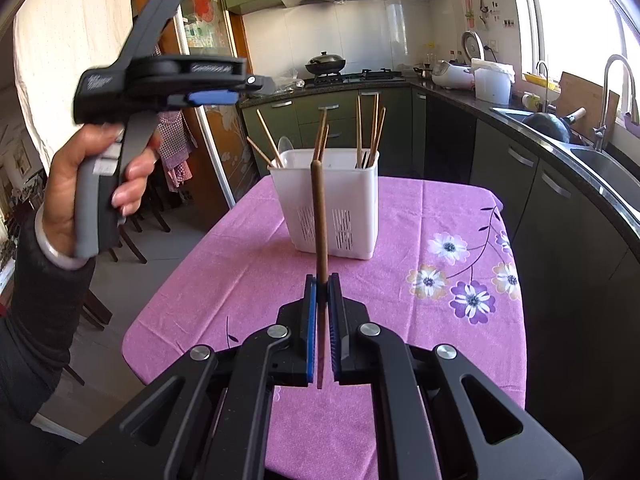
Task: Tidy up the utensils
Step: 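Lift both chopsticks over the white holder, drop them in, open both tools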
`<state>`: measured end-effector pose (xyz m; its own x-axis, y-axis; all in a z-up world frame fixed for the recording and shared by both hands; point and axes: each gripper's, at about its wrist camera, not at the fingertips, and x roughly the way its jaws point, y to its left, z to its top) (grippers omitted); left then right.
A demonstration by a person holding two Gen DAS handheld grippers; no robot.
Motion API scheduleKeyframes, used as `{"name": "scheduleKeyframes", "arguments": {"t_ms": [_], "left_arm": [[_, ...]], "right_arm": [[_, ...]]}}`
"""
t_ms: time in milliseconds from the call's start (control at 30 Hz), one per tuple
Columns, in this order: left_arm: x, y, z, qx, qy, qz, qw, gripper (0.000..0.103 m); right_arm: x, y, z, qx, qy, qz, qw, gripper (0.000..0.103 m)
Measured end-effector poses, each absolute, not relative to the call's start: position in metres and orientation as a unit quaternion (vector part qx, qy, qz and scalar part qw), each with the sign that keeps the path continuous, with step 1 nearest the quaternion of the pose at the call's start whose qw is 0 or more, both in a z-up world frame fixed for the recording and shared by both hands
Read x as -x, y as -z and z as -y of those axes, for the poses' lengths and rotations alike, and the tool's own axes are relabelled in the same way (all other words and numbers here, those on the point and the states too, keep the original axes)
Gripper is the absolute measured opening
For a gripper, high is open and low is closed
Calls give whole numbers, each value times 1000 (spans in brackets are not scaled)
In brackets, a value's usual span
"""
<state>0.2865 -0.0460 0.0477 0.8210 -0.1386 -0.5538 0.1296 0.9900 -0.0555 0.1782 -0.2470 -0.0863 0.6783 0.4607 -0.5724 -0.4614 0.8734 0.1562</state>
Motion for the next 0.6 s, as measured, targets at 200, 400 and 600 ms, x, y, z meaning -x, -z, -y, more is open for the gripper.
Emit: {"name": "scheduleKeyframes", "arguments": {"t_ms": [200, 400, 600], "left_arm": [[-198, -47, 32, 19, 59, -221, 973, 96], [-133, -21, 13, 41, 37, -192, 980, 96], [-109, 5, -2, 54, 12, -194, 979, 96]], "right_arm": [[-214, 25, 253, -29, -236, -260, 936, 7], [-252, -29, 250, -71, -211, -191, 956, 7], [-302, -39, 232, -79, -194, -175, 962, 7]]}}
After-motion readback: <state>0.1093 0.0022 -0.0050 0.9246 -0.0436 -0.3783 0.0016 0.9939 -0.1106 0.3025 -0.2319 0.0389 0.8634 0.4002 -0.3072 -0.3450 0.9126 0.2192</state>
